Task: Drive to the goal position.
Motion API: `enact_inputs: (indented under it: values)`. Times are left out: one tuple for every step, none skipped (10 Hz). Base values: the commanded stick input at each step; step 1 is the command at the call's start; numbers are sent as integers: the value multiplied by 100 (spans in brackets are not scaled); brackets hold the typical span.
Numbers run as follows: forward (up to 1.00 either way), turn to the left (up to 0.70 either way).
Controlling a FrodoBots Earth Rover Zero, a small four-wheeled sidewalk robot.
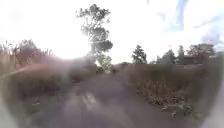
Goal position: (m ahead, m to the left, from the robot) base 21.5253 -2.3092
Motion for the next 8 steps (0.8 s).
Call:
enact_inputs:
  values:
    - [50, 1]
    - [50, 1]
    - [50, 1]
    - [50, 1]
    - [50, 1]
    - [50, 1]
    - [50, 1]
    - [50, 1]
